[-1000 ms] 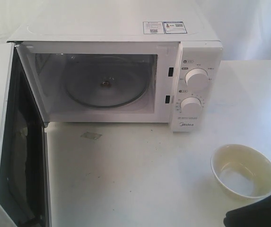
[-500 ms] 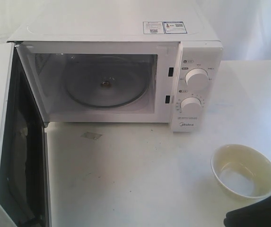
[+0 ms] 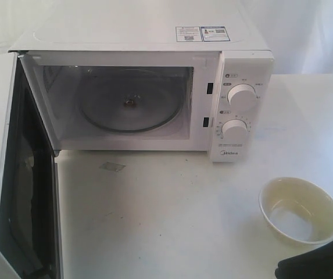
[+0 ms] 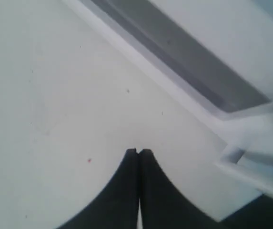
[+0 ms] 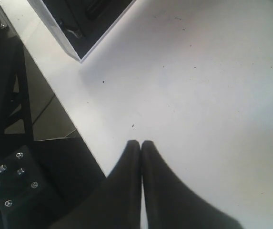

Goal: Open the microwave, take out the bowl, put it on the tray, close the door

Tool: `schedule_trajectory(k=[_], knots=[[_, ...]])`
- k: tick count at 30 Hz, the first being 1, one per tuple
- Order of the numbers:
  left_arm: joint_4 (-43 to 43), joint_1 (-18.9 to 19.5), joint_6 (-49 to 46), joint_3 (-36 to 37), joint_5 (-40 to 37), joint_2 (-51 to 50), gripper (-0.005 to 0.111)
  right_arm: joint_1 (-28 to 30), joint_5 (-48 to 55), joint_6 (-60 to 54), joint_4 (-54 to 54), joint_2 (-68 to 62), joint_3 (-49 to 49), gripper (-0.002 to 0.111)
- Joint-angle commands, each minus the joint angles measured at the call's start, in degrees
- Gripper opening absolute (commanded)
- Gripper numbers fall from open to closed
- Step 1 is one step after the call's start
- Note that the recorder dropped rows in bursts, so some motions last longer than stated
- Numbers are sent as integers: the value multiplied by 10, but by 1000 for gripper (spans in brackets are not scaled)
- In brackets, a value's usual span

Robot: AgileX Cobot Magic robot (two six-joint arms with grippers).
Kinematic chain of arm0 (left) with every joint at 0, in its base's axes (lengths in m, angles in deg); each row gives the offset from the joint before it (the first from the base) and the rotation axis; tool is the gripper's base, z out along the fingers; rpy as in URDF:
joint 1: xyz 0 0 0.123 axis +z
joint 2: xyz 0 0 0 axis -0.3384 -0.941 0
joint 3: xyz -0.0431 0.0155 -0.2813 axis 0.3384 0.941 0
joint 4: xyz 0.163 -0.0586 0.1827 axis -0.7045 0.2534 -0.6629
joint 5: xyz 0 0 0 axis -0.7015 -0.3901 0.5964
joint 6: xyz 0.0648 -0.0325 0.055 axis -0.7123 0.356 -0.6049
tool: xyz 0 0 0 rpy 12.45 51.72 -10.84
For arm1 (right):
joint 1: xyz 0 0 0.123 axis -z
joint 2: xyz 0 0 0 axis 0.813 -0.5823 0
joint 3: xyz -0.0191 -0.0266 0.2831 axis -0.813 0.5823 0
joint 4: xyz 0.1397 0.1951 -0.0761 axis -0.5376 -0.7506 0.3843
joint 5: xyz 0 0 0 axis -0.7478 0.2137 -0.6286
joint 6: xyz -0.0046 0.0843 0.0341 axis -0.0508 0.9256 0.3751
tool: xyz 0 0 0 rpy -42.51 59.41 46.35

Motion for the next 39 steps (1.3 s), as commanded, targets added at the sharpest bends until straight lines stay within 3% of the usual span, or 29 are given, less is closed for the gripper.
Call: schedule_trajectory(k=[1, 17, 26, 27, 29, 31, 33, 34, 36, 39], knots=[[57, -3, -5, -3, 52, 2, 0, 1, 2, -5, 0, 4, 1, 0], [83, -3, -24, -3, 68, 2, 0, 1, 7, -5, 0, 4, 1, 0], [100, -3, -29, -3, -103, -18, 0, 1, 10, 0, -3, 4, 1, 0], [120, -3, -40, -2, -97, -30, 0, 1, 8, 3, -3, 4, 1, 0], [218, -3, -77, 6, 15, -62, 0, 1, 2, 5, -3, 4, 1, 0], [482, -3, -196, 19, 167, -105, 0, 1, -2, 5, 2, 4, 1, 0], [695, -3, -356, 18, 134, -134, 0, 1, 1, -1, 16, 4, 1, 0], [732, -3, -438, 14, 105, -138, 0, 1, 5, -3, 23, 4, 1, 0], [707, -3, -531, -3, 41, -139, 0, 1, 4, -5, 31, 4, 1, 0], [625, -3, -507, -23, 22, -115, 0, 1, -24, -5, 33, 4, 1, 0]])
